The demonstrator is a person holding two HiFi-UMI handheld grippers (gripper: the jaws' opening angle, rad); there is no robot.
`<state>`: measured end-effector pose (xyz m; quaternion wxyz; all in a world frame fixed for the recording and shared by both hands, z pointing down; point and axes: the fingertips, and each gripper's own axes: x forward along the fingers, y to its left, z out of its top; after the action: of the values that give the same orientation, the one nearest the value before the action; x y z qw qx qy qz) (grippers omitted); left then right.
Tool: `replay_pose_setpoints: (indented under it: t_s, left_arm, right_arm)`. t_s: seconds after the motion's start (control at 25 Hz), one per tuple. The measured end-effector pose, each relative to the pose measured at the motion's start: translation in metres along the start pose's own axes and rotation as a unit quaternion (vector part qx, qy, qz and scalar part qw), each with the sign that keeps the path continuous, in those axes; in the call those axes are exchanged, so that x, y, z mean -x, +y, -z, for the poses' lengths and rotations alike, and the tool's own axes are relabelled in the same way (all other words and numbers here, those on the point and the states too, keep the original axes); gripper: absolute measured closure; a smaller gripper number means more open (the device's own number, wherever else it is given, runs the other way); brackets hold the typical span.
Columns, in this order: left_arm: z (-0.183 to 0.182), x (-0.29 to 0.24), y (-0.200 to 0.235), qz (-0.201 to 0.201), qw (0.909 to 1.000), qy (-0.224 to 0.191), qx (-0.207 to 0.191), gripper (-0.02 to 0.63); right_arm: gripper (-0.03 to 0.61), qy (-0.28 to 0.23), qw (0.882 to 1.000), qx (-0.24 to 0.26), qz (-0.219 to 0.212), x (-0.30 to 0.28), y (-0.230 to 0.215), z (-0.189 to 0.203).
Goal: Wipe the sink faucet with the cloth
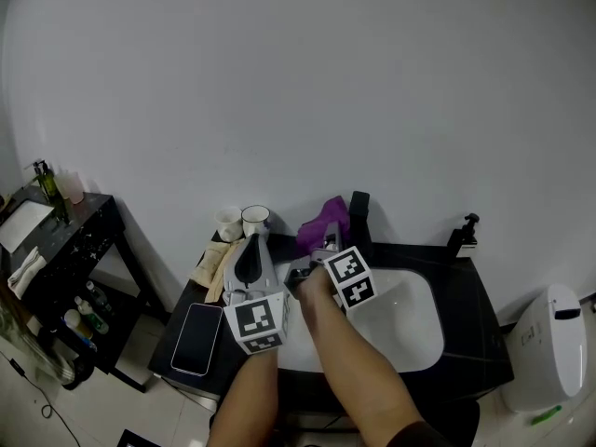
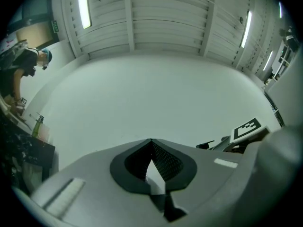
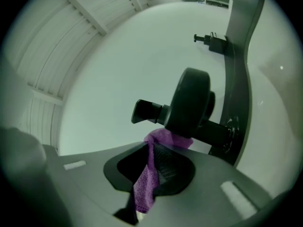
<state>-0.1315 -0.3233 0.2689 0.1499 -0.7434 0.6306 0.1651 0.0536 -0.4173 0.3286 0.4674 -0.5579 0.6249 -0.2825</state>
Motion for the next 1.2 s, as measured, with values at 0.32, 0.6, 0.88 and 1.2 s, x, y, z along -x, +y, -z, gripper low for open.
replay_pose_setpoints:
  t_s: [0.32, 0.6, 0.88, 1.2]
  left_arm:
    - [-0.017, 0.004, -0.015, 0.017, 0.9992, -0.026, -0.025, 0.597]
    - [-0.009, 0.001, -0.023, 0.033, 0.9987, -0.016, -0.036, 0.597]
    - [-0.012, 0.002, -0.025, 0.035, 0.9987, -0.018, -0.032, 0.597]
    - [-0.004, -0.002, -0.022, 0.032, 0.9990, -0.009, -0.031, 0.597]
  right_arm:
    - [0.541, -0.054, 0.997, -0.044, 0.042, -0.025, -0.028, -0.012]
    - [0.541, -0.080, 0.994, -0.064, 0.048, -0.026, -0.036, -0.014]
    - [0.541, -0.071, 0.991, -0.078, 0.086, -0.020, -0.064, -0.001]
    - [0.543, -0.063, 0.985, -0.100, 0.123, -0.009, -0.098, 0.013]
